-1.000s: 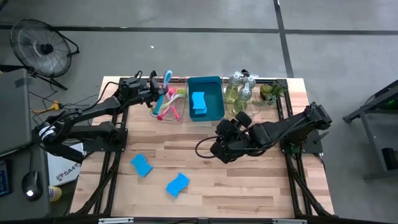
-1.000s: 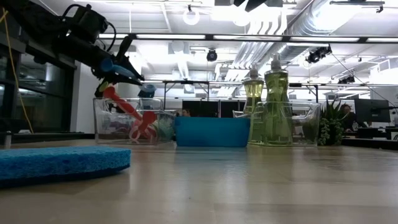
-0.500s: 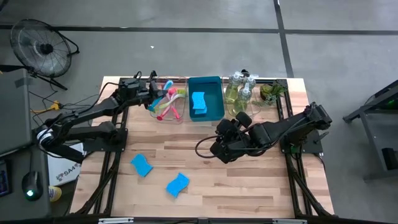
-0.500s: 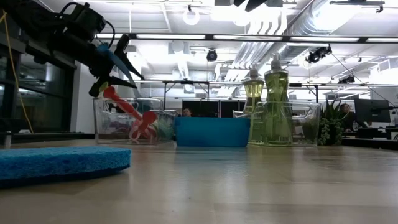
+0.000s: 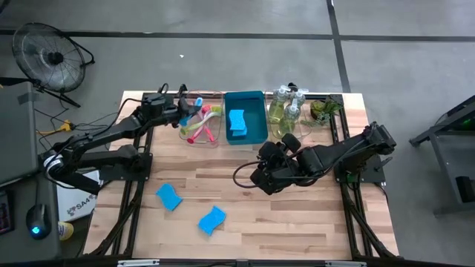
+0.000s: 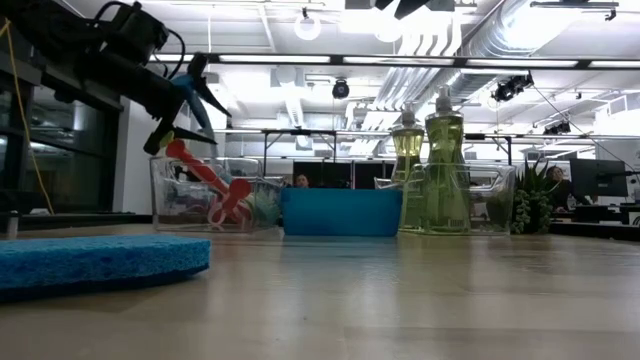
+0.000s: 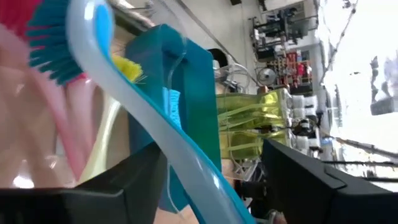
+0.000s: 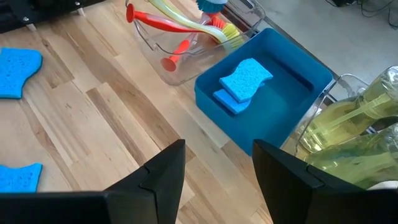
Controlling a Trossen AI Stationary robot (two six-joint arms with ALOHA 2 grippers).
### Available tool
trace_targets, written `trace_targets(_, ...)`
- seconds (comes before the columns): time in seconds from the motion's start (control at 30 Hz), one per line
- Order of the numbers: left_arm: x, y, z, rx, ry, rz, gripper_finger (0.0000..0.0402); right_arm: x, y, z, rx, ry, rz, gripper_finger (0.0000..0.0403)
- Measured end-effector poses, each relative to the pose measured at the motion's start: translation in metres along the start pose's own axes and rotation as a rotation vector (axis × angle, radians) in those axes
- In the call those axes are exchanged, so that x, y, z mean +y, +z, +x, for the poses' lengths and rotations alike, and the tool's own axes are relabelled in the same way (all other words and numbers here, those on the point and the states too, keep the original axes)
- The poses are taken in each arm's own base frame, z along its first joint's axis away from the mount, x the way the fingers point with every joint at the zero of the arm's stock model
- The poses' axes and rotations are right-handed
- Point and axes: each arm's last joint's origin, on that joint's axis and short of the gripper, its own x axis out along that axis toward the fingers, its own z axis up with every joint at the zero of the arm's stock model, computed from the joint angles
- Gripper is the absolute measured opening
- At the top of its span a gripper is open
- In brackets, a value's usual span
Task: Pick & Place Kitchen Sink Supplies
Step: Put the blue dish brush into the left transparent bin
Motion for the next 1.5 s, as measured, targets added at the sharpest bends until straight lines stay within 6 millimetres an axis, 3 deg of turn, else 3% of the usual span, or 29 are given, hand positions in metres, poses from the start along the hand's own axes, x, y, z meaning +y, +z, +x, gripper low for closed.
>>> trace_targets(0.3, -0.004, -0.002, 0.000, 0.083, -0.069, 0.099, 0.0307, 0.000, 0.002, 0.001, -0.010, -0.001, 0.013, 0.0181)
trace_targets(1.5, 0.011, -0.005, 0.017, 0.177, -0.025, 0.542, 0.0308, -0.007, 0.014, 0.015, 0.025, 0.023, 0.114, 0.0181)
